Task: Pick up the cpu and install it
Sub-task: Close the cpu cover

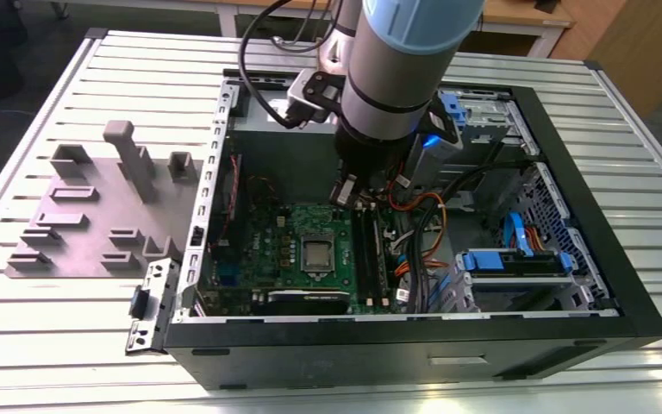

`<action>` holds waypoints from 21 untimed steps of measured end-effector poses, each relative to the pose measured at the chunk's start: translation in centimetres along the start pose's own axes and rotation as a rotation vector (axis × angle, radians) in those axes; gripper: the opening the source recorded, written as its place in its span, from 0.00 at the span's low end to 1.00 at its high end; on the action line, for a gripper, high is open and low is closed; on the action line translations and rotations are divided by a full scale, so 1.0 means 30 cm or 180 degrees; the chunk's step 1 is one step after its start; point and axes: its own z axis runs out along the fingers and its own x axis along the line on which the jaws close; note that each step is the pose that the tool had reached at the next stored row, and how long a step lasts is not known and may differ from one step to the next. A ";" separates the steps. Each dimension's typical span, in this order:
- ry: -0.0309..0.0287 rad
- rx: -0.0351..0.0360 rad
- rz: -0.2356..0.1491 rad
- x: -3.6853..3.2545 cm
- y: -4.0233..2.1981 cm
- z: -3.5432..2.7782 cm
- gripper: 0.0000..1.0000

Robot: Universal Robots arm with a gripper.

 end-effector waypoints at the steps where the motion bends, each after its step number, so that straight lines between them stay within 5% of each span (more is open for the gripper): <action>1: 0.0000 0.0000 -0.0002 0.001 -0.001 0.000 0.11; 12: 0.0001 -0.0001 -0.0004 -0.002 -0.009 -0.001 0.11; 21: -0.0002 0.0000 -0.0004 -0.014 0.011 0.014 0.11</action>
